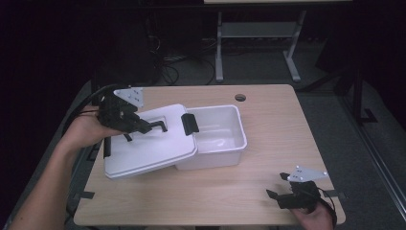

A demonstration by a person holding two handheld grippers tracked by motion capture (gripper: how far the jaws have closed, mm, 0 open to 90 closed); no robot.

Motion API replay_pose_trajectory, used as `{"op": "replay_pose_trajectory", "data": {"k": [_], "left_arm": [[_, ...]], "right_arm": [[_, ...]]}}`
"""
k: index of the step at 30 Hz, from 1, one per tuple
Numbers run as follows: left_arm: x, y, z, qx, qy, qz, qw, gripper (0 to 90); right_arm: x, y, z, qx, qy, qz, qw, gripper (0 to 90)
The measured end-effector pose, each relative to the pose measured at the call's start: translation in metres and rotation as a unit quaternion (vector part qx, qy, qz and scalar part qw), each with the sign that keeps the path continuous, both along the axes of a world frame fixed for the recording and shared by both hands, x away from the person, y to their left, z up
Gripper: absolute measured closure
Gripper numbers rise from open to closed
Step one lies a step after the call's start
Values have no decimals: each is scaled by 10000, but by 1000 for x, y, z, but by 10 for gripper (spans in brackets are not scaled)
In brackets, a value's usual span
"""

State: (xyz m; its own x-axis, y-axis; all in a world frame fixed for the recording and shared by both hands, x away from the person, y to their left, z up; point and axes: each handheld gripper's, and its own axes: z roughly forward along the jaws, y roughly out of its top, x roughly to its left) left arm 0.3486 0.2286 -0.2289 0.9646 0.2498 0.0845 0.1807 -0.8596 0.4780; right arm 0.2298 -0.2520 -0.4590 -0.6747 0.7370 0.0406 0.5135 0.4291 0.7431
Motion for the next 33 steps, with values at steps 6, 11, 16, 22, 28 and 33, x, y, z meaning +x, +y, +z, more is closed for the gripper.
{"op": "replay_pose_trajectory", "data": {"k": [6, 11, 16, 22, 28, 33], "left_arm": [[6, -14, 1, 13, -29, -105, 9999, 842], [13, -26, 3, 72, -9, -183, 9998, 842], [17, -35, 2, 25, -4, -231, 9997, 842], [24, -45, 2, 27, 30, -301, 9995, 842], [31, -52, 4, 13, 41, -353, 9994, 842], [35, -58, 4, -2, 43, -363, 9993, 842]], "right_arm": [[1, 2, 0, 25, 21, 12, 10000, 198], [1, 1, 0, 13, 37, 17, 10000, 197], [2, 1, 0, 9, 47, 12, 10000, 196], [2, 0, 0, 24, 48, -5, 10000, 192], [2, 0, 1, 37, 38, -24, 10000, 191], [2, 0, 1, 52, 47, -58, 10000, 190]]}}
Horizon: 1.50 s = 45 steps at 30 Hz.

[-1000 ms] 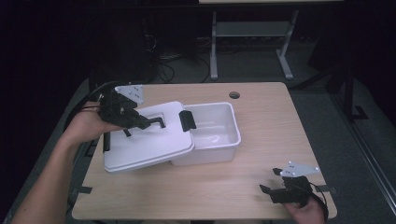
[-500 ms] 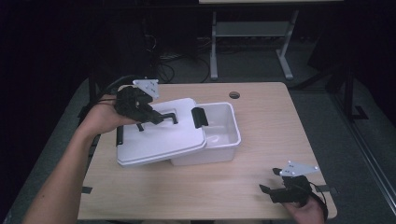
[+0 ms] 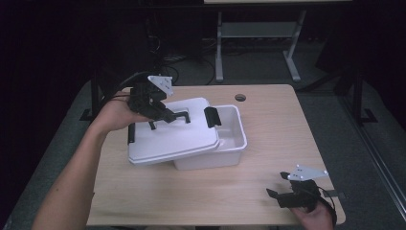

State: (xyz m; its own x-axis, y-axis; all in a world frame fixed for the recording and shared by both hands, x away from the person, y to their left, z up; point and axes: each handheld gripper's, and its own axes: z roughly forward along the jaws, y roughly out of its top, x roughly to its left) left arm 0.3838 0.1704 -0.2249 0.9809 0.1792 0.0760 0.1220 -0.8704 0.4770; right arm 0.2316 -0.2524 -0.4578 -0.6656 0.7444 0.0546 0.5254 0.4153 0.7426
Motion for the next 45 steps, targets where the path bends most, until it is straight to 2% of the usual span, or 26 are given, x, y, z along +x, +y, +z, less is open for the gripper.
{"op": "replay_pose_trajectory", "data": {"k": [19, 24, 40, 45], "left_arm": [[10, -21, -2, 19, 11, -109, 9999, 842], [16, -28, -3, -77, 46, -127, 9999, 842], [32, -55, -17, -121, 137, -291, 9994, 843], [33, -61, -17, -105, 91, -348, 9993, 842]], "right_arm": [[-5, -1, 6, -37, -140, -48, 9999, 187], [-5, -1, 7, -31, -151, -44, 9999, 187], [-6, -4, 9, -13, -180, -76, 9998, 188], [-6, -4, 8, -2, -169, -55, 9998, 187]]}}
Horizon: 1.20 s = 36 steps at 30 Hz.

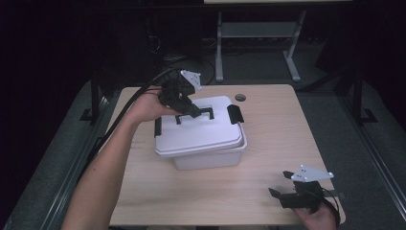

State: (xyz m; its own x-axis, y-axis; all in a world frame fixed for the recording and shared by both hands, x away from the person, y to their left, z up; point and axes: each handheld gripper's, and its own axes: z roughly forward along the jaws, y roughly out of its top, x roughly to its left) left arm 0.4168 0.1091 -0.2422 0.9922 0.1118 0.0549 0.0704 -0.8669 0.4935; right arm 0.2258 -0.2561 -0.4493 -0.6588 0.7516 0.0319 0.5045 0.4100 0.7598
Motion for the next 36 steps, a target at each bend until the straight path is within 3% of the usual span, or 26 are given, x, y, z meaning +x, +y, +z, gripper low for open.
{"op": "replay_pose_trajectory", "data": {"k": [36], "left_arm": [[17, -23, -23, 99, 185, -74, 9998, 843]], "right_arm": [[-1, -6, 2, 32, -61, -15, 10000, 186]]}}
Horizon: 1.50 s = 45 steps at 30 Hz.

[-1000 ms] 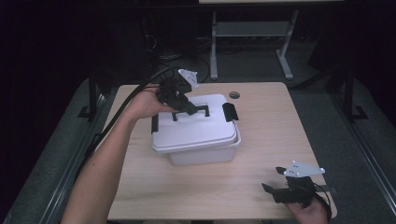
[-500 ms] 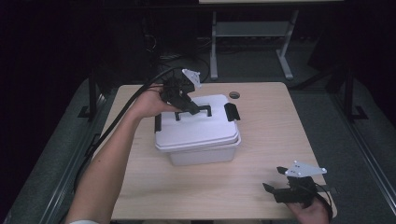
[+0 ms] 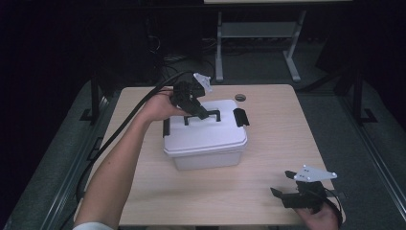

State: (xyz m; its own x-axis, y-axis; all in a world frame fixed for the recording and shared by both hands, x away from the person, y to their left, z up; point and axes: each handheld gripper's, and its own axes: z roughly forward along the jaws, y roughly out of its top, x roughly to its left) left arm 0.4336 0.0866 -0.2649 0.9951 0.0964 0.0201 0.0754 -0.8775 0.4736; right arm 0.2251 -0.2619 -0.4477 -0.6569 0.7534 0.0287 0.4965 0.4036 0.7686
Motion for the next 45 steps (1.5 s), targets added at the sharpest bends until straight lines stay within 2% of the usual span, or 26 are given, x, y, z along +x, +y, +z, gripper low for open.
{"op": "replay_pose_trajectory", "data": {"k": [4, 20, 23, 30, 33, 36, 38, 39, 40, 41, 43, 45], "left_arm": [[3, -3, -4, 67, 3, -34, 10000, 843], [10, -11, -17, 25, 20, -211, 9998, 844], [12, -11, -17, 15, 47, -257, 9997, 845], [14, -17, -17, 58, -86, -421, 9991, 846], [17, -19, -16, 81, -56, -478, 9988, 846], [17, -20, -17, 56, -34, -439, 9990, 845], [17, -20, -18, 122, -16, -392, 9992, 840], [17, -19, -17, 173, -16, -344, 9993, 824], [17, -18, -17, 176, 6, -264, 9995, 748], [17, -17, -16, 161, 32, -232, 9996, 721], [14, -13, -12, -27, 51, -249, 9997, 710], [11, -9, -8, -60, 0, -200, 9998, 661]], "right_arm": [[0, 1, 0, -4, 29, 2, 10000, 186], [0, 2, 0, 13, 42, 17, 10000, 186], [0, 1, 0, 8, 40, 13, 10000, 186], [0, 2, 0, 13, 41, 16, 10000, 186], [0, 1, 0, -5, 30, 15, 10000, 186], [1, 0, 0, 4, 25, -1, 10000, 186], [1, 0, 0, 27, 36, -6, 10000, 186], [1, 1, 0, 38, 43, -10, 10000, 186], [1, 1, 0, 20, 47, -8, 10000, 186], [1, 1, 0, 14, 52, -12, 10000, 186], [0, 1, 0, 2, 53, 2, 10000, 186], [0, 2, 0, 2, 53, 1, 10000, 185]]}}
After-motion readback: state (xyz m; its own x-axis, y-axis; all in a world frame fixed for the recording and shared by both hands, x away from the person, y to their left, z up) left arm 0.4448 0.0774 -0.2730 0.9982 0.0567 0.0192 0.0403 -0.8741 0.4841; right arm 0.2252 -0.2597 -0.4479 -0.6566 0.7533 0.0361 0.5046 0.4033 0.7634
